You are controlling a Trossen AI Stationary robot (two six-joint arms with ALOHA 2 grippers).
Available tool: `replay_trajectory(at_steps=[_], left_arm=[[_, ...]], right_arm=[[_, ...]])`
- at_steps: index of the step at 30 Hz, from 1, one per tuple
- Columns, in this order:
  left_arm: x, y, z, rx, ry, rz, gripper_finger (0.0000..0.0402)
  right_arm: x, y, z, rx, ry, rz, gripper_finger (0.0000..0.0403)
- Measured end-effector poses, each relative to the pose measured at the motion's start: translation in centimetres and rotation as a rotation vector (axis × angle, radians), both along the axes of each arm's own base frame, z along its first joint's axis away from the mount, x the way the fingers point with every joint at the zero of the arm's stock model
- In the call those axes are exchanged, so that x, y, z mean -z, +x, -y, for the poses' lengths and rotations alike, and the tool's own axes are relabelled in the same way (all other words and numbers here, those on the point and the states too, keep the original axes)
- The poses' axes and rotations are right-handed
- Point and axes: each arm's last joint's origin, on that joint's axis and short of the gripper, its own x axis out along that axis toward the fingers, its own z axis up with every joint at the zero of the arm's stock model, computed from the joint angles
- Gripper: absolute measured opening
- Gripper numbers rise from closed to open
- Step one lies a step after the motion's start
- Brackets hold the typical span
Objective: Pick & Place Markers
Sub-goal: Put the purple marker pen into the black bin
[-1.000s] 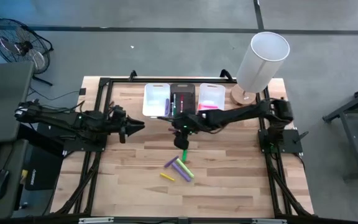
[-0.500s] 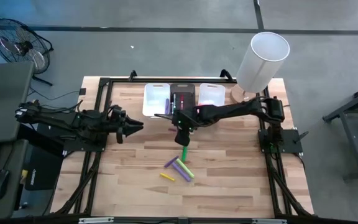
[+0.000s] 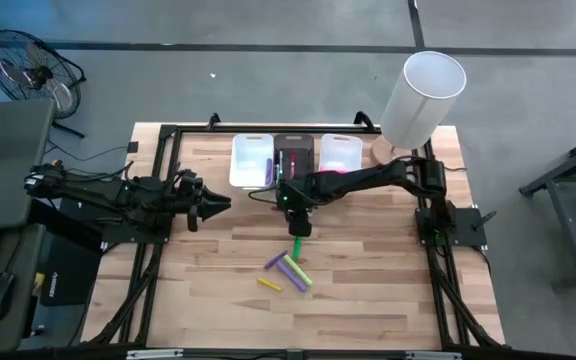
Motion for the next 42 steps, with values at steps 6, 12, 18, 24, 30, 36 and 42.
replay_trajectory(at_steps=[6, 12, 18, 24, 30, 36, 42], left_arm=[[0.0, 0.0, 0.0, 0.007, -0.001, 0.000, 0.0117], [0.0, 0.0, 0.1, 0.021, -0.004, 0.000, 0.0117], [0.0, 0.0, 0.1, 0.028, -0.005, 0.000, 0.0117], [0.0, 0.0, 0.1, 0.032, -0.009, 0.000, 0.0117], [0.0, 0.0, 0.1, 0.033, -0.008, 0.001, 0.0117], [0.0, 0.0, 0.1, 0.033, -0.007, 0.001, 0.0117], [0.0, 0.0, 0.1, 0.034, -0.007, 0.001, 0.0117]], right_arm=[[1.2, 0.4, 0.6, 0.043, 0.045, -0.003, 0.0150], [1.7, 0.5, 0.7, 0.062, 0.029, -0.017, 0.0149], [1.8, 0.4, 0.4, 0.079, 0.027, -0.028, 0.0149], [1.8, 0.4, -0.6, 0.052, -0.067, -0.045, 0.0149], [1.3, 0.6, -1.3, 0.033, -0.107, -0.046, 0.0149], [1.4, 0.3, -1.6, 0.037, -0.087, -0.077, 0.0147], [1.4, 0.2, -2.1, 0.092, -0.063, -0.079, 0.0146]])
